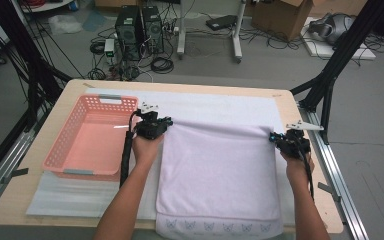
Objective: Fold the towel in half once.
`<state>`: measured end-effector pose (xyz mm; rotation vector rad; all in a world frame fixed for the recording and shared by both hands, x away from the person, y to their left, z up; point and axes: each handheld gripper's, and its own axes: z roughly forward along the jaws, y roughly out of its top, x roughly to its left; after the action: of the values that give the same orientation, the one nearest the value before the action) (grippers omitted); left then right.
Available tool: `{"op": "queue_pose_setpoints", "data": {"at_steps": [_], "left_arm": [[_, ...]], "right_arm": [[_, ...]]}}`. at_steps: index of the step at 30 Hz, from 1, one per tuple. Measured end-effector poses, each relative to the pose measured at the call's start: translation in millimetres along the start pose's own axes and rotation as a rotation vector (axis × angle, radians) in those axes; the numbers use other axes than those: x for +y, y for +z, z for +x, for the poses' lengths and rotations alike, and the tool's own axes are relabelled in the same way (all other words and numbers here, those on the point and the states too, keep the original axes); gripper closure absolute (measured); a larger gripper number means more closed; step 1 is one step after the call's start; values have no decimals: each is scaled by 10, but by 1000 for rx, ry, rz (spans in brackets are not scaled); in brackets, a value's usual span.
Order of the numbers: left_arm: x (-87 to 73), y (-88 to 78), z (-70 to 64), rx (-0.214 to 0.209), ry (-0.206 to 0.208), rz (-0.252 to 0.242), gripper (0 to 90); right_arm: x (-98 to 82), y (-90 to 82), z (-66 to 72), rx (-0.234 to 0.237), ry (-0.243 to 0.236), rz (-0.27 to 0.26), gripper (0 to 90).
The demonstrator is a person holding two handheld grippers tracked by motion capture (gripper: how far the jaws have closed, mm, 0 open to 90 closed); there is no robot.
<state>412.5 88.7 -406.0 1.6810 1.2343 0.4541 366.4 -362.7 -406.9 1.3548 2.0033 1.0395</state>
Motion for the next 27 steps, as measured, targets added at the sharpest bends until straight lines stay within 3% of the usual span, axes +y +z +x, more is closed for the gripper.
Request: {"op": "queue_pose_setpoints", "data": {"at_steps": [5, 8, 10, 13, 18, 24, 27], "left_arm": [[132, 106, 108, -11, -22, 0, 853], [197, 140, 148, -16, -6, -46, 852], [236, 176, 186, -22, 10, -17, 852], [296, 206, 197, -23, 35, -32, 852], [364, 272, 232, -20, 39, -40, 851], [375, 307, 235, -23, 53, -61, 842], [345, 289, 187, -42, 58, -73, 767]], "right_arm": [[194, 164, -60, -6, -8, -7, 872], [271, 242, -87, -10, -14, -14, 872], [307, 278, -106, -8, -6, -19, 871], [337, 338, -133, -11, -6, -23, 872], [363, 433, -178, -7, 23, -35, 871], [414, 495, -169, -18, 14, -44, 863], [394, 538, -115, -16, 15, -15, 680]]}}
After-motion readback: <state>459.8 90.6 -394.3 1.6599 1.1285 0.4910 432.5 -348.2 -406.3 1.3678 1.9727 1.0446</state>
